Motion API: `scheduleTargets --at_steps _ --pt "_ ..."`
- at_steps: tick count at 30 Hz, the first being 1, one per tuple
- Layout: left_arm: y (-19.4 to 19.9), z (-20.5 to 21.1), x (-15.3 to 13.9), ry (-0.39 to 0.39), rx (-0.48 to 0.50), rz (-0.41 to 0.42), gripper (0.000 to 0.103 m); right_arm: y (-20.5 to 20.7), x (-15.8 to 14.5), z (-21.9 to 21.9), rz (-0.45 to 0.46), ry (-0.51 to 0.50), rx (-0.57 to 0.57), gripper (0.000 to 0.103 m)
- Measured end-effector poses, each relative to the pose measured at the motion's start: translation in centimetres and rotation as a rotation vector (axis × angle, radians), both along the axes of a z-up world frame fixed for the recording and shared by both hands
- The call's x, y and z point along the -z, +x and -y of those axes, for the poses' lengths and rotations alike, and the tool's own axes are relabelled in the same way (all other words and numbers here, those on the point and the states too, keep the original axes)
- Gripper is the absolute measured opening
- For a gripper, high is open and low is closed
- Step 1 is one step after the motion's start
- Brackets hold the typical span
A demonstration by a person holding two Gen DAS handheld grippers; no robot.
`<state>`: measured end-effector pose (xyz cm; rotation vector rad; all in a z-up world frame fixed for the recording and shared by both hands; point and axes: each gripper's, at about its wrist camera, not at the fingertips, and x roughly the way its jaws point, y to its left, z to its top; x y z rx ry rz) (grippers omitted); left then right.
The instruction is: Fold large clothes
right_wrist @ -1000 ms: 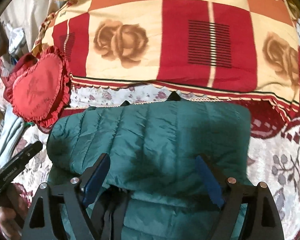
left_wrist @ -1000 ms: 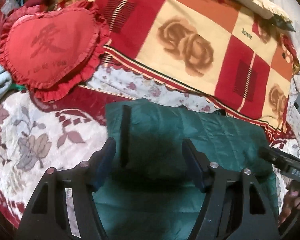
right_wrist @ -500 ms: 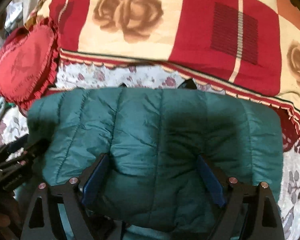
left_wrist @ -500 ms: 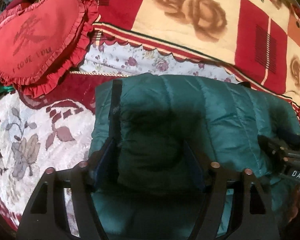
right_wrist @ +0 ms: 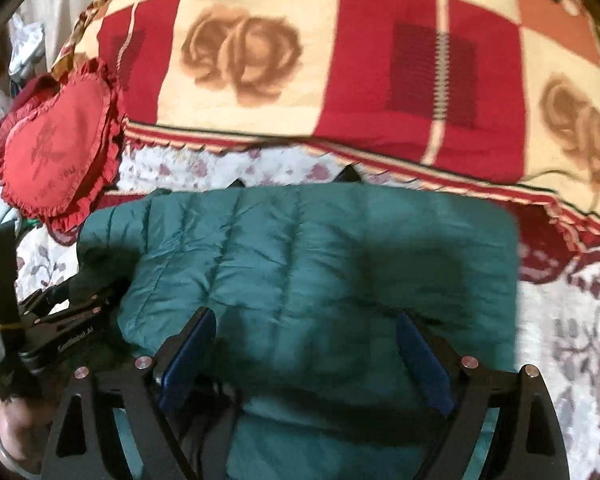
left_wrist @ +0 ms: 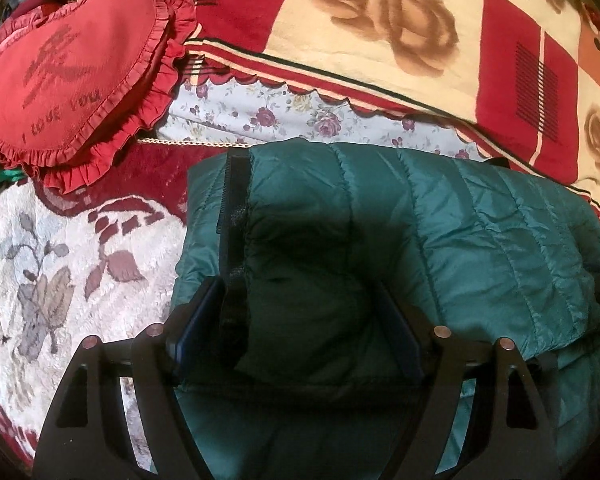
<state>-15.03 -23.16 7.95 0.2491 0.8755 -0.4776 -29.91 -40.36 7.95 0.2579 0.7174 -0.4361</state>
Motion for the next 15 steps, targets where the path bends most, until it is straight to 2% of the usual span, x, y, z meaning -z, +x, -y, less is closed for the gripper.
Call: scheduleTargets --at_steps 4,11,15 --pt "0.0 -0.1 0.0 0.000 0.000 0.001 0.079 -0.9 0.1 0.9 -0.033 -0.012 0.035 0.090" --pt "0.0 0.0 0.2 -0.005 0.005 -0.004 0.080 0.0 2.8 3.1 -0.110 -0.011 0.076 0.090" --pt "0.3 -0.2 0.5 -0.027 0.010 -0.029 0.084 0.5 4.0 3.7 -0.119 -0.023 0.078 0.091"
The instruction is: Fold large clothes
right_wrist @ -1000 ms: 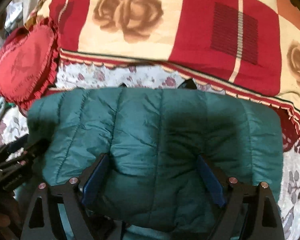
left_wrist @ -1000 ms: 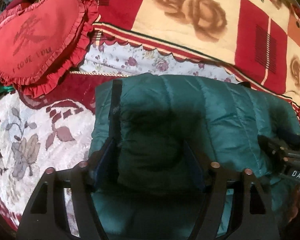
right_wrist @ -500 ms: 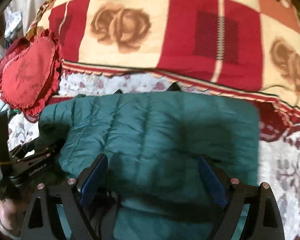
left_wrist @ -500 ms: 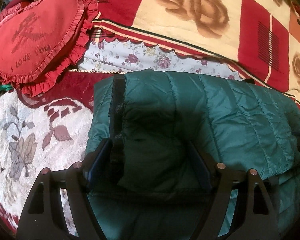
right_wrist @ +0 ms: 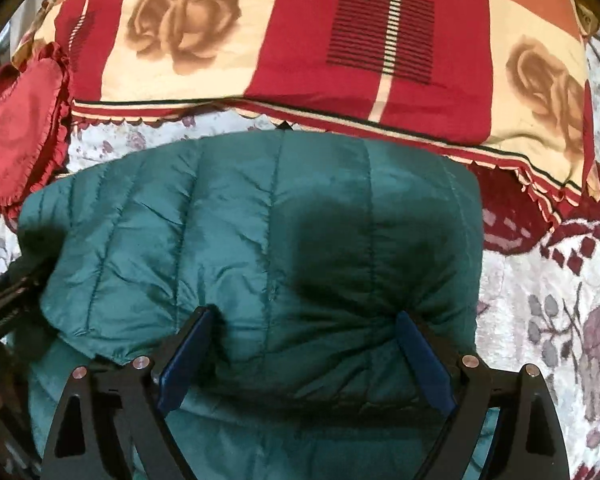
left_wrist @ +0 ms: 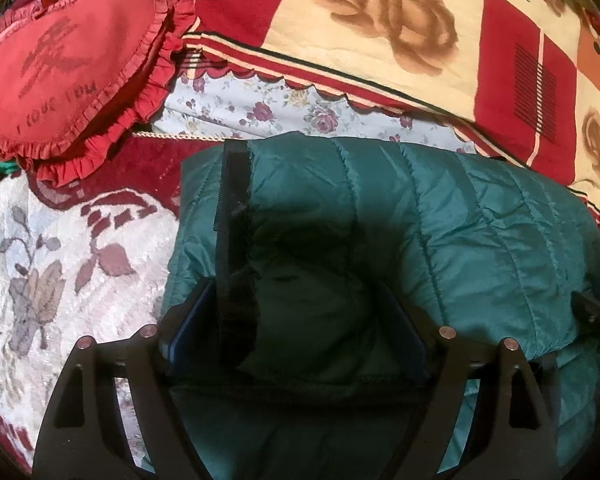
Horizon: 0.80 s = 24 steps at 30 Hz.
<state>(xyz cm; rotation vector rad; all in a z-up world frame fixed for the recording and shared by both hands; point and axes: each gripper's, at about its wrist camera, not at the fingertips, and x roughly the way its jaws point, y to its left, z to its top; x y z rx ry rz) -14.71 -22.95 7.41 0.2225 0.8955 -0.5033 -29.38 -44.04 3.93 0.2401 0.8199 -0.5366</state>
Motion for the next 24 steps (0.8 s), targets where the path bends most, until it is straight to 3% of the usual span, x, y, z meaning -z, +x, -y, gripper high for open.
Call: scheduleTargets --at_steps 12,16,19,21,24 --pt "0.1 -0.3 0.6 -0.038 -0.003 -0.012 0.087 0.0 0.4 0.0 0.016 -0.007 -0.001 0.094" --pt "0.2 -0.4 0.6 -0.040 -0.002 -0.013 0.088 0.0 0.5 0.0 0.017 0.012 -0.006 0.103" --pt "0.1 -0.5 0.6 -0.042 0.000 -0.018 0.089 0.0 0.4 0.0 0.006 0.017 -0.010 0.103" --pt "0.0 -0.8 0.3 -0.044 0.007 -0.036 0.088 -0.5 -0.4 -0.5 -0.006 0.007 -0.006 0.103" --pt "-0.9 -2.2 -0.7 -0.072 0.001 -0.065 0.088 -2.4 -1.9 -1.5 0.045 0.005 -0.012 0.102"
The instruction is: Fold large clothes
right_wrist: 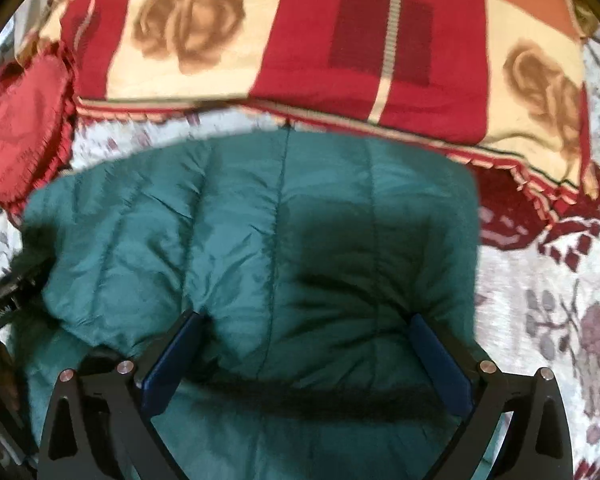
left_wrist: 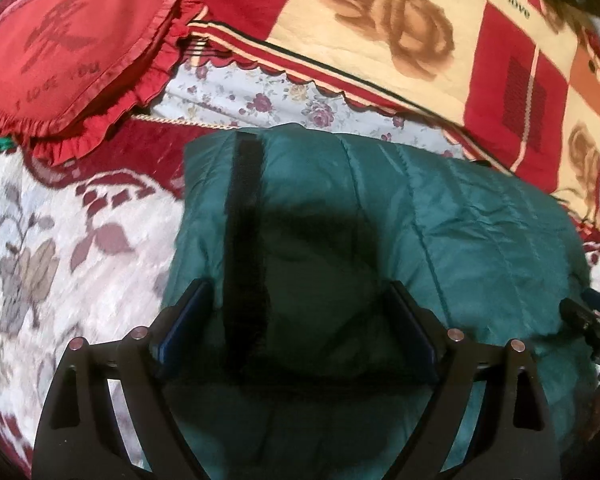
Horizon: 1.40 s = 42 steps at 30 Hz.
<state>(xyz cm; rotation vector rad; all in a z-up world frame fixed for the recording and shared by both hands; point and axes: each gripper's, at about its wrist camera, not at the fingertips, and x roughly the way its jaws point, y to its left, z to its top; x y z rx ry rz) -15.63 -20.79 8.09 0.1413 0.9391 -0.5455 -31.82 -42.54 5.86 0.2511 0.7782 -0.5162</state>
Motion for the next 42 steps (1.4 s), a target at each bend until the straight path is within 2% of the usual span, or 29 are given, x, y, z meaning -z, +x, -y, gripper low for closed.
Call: scheduleTargets --at_steps 7,13,17,28,38,42 --pt "-4.9 -4.8 -2.0 -0.014 0.023 0.007 0.088 -5.7 -1.6 -3.4 0.005 -0.024 -0.020 0.102" --pt "-10.1 -9.8 -2.9 0.006 0.045 0.042 0.088 -10.7 -1.6 -5.9 0.037 0.008 -0.010 0.102" --pt "-12.8 -12.9 -3.6 -0.026 0.042 0.047 0.088 -13.5 -1.0 -7.9 0.038 0.015 -0.014 0.102" --pt "-17.1 -18.9 -3.1 -0.062 0.027 -0.011 0.088 -19.5 0.9 -11.5 0.026 0.056 -0.027 0.102" --pt "-18.4 -21.5 -0.2 -0.071 0.015 -0.104 0.088 -25.3 4.5 -11.1 -0.041 0.131 0.018 0.102" --pt "-18.8 -21.7 0.2 -0.061 0.012 -0.105 0.088 -26.4 5.4 -10.5 -0.039 0.164 0.041 0.102"
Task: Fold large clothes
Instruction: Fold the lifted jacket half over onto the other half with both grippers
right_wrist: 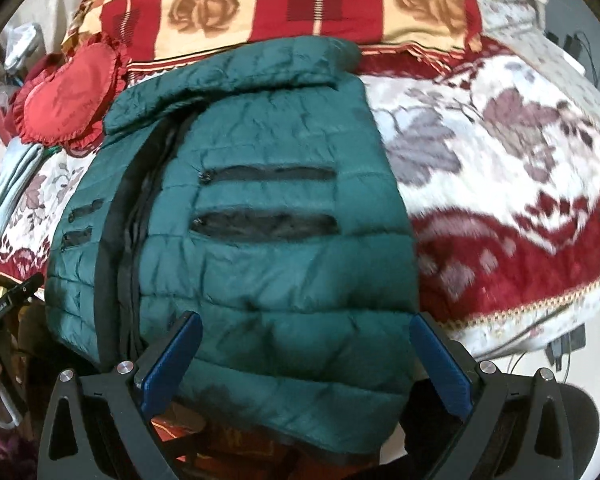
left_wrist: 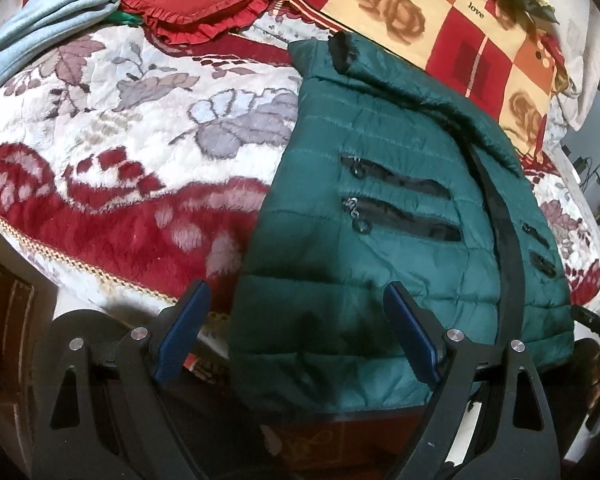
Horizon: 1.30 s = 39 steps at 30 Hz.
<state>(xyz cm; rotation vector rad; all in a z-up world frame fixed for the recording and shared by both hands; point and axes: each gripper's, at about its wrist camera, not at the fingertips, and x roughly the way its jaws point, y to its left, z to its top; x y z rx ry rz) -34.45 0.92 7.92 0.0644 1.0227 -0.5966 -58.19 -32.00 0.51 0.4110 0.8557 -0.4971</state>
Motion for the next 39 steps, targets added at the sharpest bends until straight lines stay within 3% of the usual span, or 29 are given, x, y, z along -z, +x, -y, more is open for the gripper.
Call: scheduleTargets --at_steps 15,23,31,39 --pt "0.0 -1.1 1.3 0.023 -0.010 -0.037 0.088 -0.7 1.1 1.1 -0.007 0.052 0.029 0.102" --pt "1.1 -2.3 2.4 -0.073 -0.006 -0.152 0.088 -0.8 2.2 2.2 -0.024 0.097 0.048 0.102" --pt "2.1 -2.2 3.8 -0.115 0.000 -0.278 0.088 -0.2 3.7 3.2 -0.026 0.181 0.033 0.102" --pt "1.1 -0.2 4.3 -0.059 0.063 -0.262 0.088 0.8 4.2 2.7 -0.028 0.204 -0.012 0.102"
